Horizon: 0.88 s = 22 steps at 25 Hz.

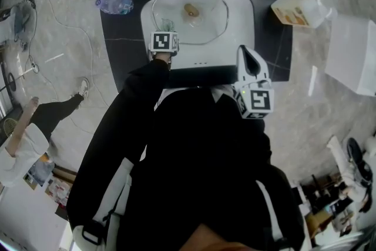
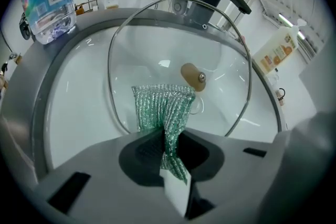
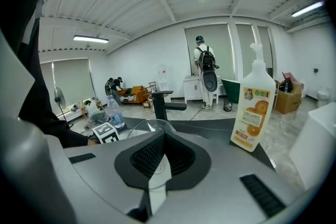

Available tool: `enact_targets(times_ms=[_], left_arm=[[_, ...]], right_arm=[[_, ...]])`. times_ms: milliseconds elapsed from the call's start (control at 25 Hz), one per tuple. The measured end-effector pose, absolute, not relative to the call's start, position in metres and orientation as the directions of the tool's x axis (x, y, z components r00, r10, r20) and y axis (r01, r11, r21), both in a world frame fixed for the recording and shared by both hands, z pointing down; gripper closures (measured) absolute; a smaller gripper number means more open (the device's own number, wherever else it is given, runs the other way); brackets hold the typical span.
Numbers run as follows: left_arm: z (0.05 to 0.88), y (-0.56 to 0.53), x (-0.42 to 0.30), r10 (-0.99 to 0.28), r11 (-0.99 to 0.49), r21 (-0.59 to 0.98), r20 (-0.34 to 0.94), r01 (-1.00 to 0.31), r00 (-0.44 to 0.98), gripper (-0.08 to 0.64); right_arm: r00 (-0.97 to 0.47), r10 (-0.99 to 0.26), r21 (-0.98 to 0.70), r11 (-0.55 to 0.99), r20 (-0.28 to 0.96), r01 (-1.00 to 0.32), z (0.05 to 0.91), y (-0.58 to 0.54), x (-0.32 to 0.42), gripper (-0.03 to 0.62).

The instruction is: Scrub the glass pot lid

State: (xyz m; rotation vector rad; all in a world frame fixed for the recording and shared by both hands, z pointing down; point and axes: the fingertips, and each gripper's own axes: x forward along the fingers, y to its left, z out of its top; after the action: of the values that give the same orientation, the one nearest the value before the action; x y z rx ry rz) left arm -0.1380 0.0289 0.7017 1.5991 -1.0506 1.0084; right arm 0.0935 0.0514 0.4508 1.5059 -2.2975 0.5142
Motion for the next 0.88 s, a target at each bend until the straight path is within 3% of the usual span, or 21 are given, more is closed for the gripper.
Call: enact_targets(times_ms=[880], left_arm=[[0.717,0.037,-0.113,-0.151,-0.212,0.280,0.937,-0.936,0.314,0.503]], right_arm=[[-0.367,-0.783,-0.103,0.368,0.503,-0.924,0.460,0.057,0.098,0.600]])
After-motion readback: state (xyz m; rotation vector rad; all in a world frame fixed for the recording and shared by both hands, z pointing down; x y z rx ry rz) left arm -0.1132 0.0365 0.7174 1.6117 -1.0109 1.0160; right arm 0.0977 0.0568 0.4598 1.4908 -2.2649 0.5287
